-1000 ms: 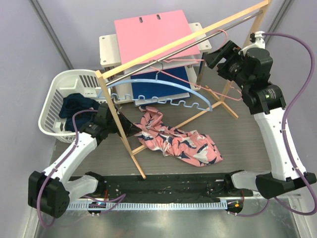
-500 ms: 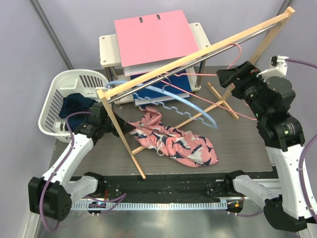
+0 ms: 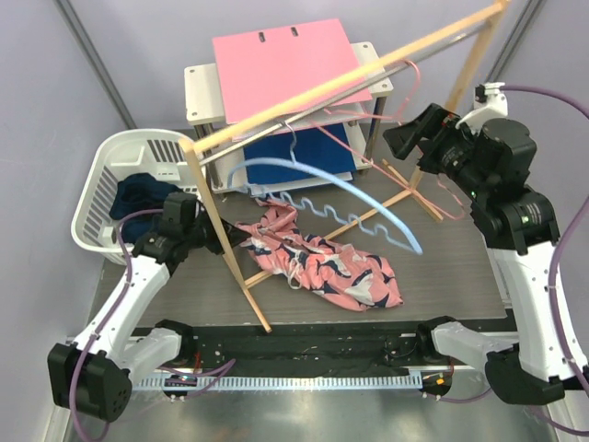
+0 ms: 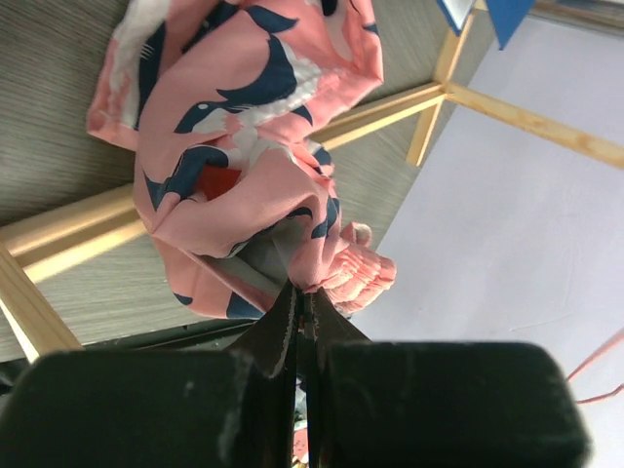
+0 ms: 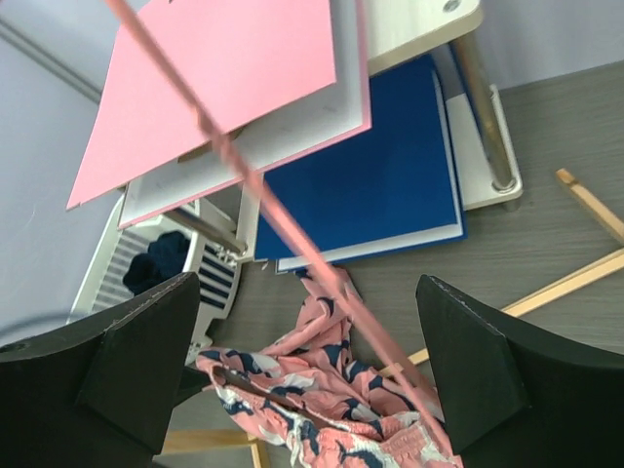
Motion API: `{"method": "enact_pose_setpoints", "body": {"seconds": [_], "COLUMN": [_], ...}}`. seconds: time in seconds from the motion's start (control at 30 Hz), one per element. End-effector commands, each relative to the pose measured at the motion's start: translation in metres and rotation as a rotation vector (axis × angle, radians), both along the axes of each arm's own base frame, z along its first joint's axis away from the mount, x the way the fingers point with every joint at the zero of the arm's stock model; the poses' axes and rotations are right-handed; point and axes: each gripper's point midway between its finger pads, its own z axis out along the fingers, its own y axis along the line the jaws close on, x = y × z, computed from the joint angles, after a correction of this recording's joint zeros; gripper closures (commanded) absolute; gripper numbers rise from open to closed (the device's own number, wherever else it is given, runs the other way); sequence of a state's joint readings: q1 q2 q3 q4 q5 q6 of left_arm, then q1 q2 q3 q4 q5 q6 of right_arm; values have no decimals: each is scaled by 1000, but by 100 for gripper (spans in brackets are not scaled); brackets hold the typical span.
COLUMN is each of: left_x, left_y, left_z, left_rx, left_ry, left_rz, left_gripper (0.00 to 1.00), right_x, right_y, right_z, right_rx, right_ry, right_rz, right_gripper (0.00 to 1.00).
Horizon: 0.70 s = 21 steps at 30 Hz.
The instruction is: Remove the shorts from the hanger
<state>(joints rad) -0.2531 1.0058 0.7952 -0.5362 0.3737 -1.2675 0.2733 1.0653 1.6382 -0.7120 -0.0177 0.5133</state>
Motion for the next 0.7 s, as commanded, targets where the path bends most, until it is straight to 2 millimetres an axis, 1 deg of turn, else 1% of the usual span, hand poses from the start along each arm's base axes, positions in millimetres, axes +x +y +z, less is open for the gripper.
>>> {"method": "enact_pose_setpoints", "body": {"seconds": [0.0,0.1,0.17,0.23,0.27,0.3,0.33,0.37,0.4,0.43,0.5,0.53,0.57,0.6,0.63,0.67], "left_x": [-2,-6,-8,-9,-12,-12,-11,-13,-13,-12,-13,-11,-11,-10,-8,-8], "left_y": [5,13,18,22,24,26,30,33,35,39,43,46,47,50,51,52], "left_z": [16,18,18,20,20,20,22,23,24,27,28,31,33,35,36,36], "left_rx": [-5,27,40,48,52,58,65,71,74,82,92,96,101,107,110,117], "left_ry": [-67,-75,-74,-80,-74,-78,-83,-83,-87,-97,-92,-99,-103,-104,-105,-106], "left_rz": [21,32,41,47,51,53,64,68,73,82,89,97,97,103,106,108], "left_gripper": [100,100,100,100,100,100,100,100,100,100,100,100,100,100,100,100], "right_x": [-3,-3,-6,-7,-5,-10,-9,-11,-9,-18,-25,-34,-39,-42,-55,-61], "right_y": [24,31,35,32,27,21,13,5,-14,-23,-35,-42,-44,-44,-45,-45], "right_z": [24,31,42,49,50,53,45,43,39,31,23,17,14,4,7,6], "right_rx": [27,38,43,48,47,46,37,33,26,19,12,12,13,8,10,7], "right_ry": [-79,-102,-144,-166,-171,-185,-164,-158,-150,-137,-134,-133,-133,-124,-152,-166], "right_rz": [139,177,202,190,155,130,87,45,-62,-98,-152,-175,-183,-175,-161,-147], "right_gripper": [2,0,0,0,0,1,0,1,0,1,0,1,0,0,0,1]}}
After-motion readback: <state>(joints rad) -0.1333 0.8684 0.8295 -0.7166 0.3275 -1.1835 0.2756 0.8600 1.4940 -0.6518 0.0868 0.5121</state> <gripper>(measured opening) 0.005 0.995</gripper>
